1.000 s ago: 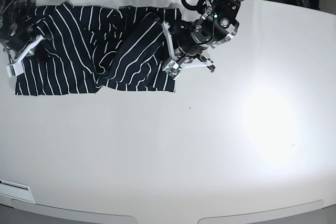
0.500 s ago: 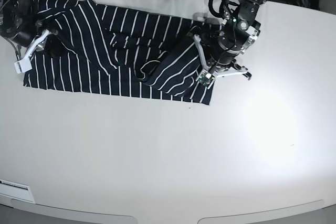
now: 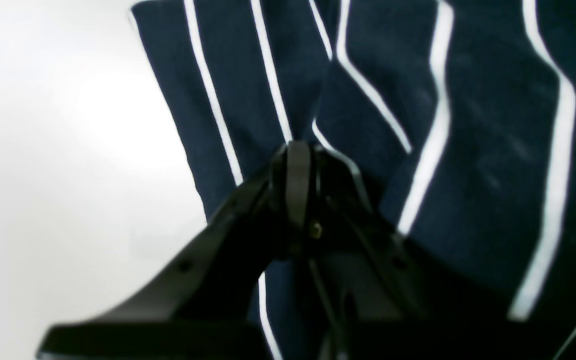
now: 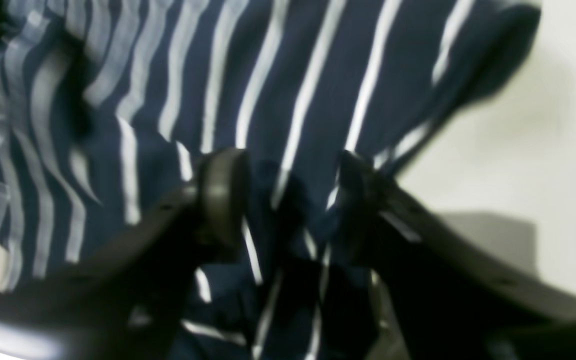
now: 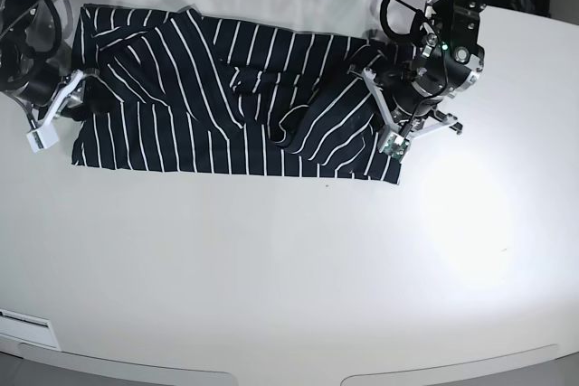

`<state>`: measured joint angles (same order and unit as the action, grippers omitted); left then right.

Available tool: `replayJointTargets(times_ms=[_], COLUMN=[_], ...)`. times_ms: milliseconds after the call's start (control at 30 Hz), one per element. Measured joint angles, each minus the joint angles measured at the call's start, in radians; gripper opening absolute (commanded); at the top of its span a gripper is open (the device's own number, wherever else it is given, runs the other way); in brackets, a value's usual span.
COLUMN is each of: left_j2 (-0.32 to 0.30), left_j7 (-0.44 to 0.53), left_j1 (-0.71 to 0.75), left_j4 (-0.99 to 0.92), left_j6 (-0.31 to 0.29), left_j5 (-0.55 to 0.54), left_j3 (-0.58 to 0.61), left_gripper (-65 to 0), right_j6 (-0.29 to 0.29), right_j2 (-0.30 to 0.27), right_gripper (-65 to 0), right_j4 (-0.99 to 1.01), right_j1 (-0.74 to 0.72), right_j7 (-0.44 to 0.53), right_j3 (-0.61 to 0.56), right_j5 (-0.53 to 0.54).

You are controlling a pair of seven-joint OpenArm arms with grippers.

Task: Fold the T-shirt properly
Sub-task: 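Fold the striped fabric over with the left gripper toward the right gripper, then grasp the strip end with the right gripper and lift it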

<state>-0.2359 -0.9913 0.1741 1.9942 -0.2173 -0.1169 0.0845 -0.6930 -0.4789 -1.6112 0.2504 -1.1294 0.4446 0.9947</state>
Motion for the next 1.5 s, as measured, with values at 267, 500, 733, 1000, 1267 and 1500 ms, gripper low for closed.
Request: replayJointTargets(times_ms=[267, 500, 733, 1000, 1267, 1500], left_j2=[-0.009, -0.070, -0.072, -0.072, -0.072, -0.072], left_j7=[0.001, 0.005, 0.004, 0.004, 0.004, 0.004], left_j1=[0.000, 0.000, 0.000, 0.001, 0.001, 0.001], left_j4=[0.000, 0.000, 0.000, 0.000, 0.000, 0.000], left_j6=[0.000, 0.000, 0.000, 0.000, -0.001, -0.001], left_j5=[0.004, 0.008, -0.011, -0.011, -0.015, -0.015], left_j3=[0.000, 0.001, 0.001, 0.001, 0.001, 0.001], left_gripper=[-65.0, -65.0, -65.0, -65.0, -65.0, -65.0], right_j6=[-0.007, 0.031, 0.075, 0.038, -0.004, -0.007], right_j2=[-0.001, 0.000, -0.002, 0.039, 0.112, 0.114], right_gripper=[-25.6, -25.6, -25.6, -25.6, -25.6, -25.6], right_j4=[0.081, 0.083, 0.085, 0.085, 0.085, 0.085], right_j1=[-0.009, -0.027, -0.024, -0.009, -0.010, -0.010], right_j7=[0.045, 0.043, 0.038, -0.054, -0.068, -0.068], right_j3=[0.002, 0.061, 0.075, 0.075, 0.027, -0.063], right_j5=[-0.003, -0.101, -0.119, 0.108, 0.185, 0.251])
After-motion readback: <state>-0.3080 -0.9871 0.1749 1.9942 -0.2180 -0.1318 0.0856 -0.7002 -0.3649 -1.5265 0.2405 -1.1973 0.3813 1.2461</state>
